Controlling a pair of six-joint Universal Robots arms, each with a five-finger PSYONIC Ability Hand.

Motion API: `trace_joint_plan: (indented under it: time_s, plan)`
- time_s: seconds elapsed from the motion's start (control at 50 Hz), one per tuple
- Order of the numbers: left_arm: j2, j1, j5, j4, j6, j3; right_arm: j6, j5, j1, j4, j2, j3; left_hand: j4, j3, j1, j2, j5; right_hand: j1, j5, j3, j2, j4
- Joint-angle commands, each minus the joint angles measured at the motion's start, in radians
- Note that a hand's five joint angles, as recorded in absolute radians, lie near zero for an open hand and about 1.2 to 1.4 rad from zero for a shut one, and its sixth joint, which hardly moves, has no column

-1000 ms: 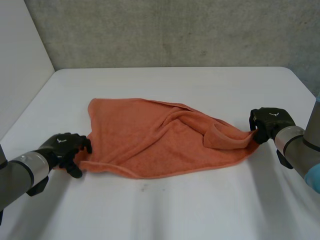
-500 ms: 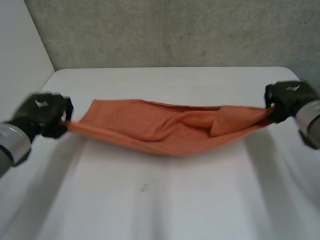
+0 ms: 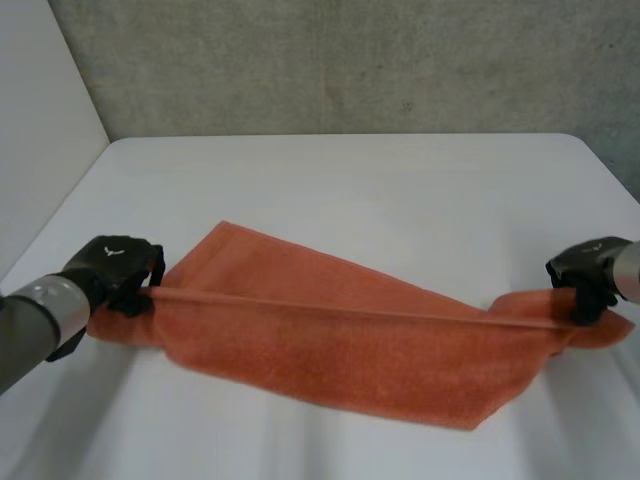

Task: Fold the laundry

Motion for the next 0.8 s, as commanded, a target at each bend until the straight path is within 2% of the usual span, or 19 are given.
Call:
trace_joint_plan:
  time_s: [0.02,0.04,0.1,0.12,0.14,0.2,0.26,0.36,0.48,0.7,0.8]
  plan:
    - [-0.06,-0.109,-0.139,0.009,-0.003,0.427,0.255,0.008,0.048,-0.087,0.051,-0.358,0.201,0.205,0.26,0.199,0.258,0.442,0.235,0.21,0.218,0.203]
    - [-0.057,-0.116,-0.152,0.012,-0.02,0.482,0.336,0.008,0.054,-0.131,0.045,-0.433,0.201,0.205,0.26,0.199,0.258,0.442,0.235,0.21,0.218,0.203]
    - [-0.033,-0.123,-0.196,0.078,-0.098,0.654,0.458,0.01,0.056,-0.222,0.002,-0.508,0.201,0.205,0.26,0.199,0.258,0.442,0.235,0.21,0.218,0.203]
    - [-0.022,-0.123,-0.207,0.111,-0.119,0.687,0.531,0.01,0.048,-0.295,-0.063,-0.513,0.201,0.205,0.26,0.199,0.258,0.442,0.235,0.21,0.218,0.203]
    - [0.001,-0.121,-0.228,0.183,-0.161,0.72,0.532,0.01,0.048,-0.296,-0.064,-0.513,0.201,0.205,0.26,0.199,0.258,0.442,0.235,0.21,0.218,0.203]
    - [0.035,-0.124,-0.241,0.272,-0.208,0.719,0.642,-0.002,0.04,-0.426,-0.209,-0.451,0.201,0.205,0.26,0.199,0.258,0.442,0.235,0.21,0.218,0.203]
    - [0.056,-0.12,-0.236,0.323,-0.227,0.676,0.639,-0.019,0.036,-0.42,-0.223,-0.4,0.201,0.205,0.26,0.199,0.258,0.442,0.235,0.21,0.218,0.203]
    - [0.056,-0.126,-0.23,0.331,-0.225,0.517,0.595,-0.062,0.037,-0.351,-0.179,-0.291,0.201,0.205,0.26,0.199,0.258,0.442,0.235,0.21,0.218,0.203]
    - [0.018,-0.127,-0.23,0.333,-0.222,0.376,0.552,-0.067,0.043,-0.314,-0.084,-0.254,0.201,0.205,0.26,0.199,0.258,0.442,0.235,0.21,0.218,0.203]
    - [-0.062,-0.124,-0.227,0.354,-0.224,0.089,0.53,-0.071,0.042,-0.263,0.166,-0.131,0.201,0.205,0.26,0.199,0.258,0.442,0.235,0.21,0.218,0.203]
    - [-0.041,-0.13,-0.204,0.365,-0.224,0.021,0.529,-0.073,0.036,-0.27,0.185,-0.092,0.201,0.205,0.26,0.199,0.258,0.437,0.23,0.205,0.213,0.198]
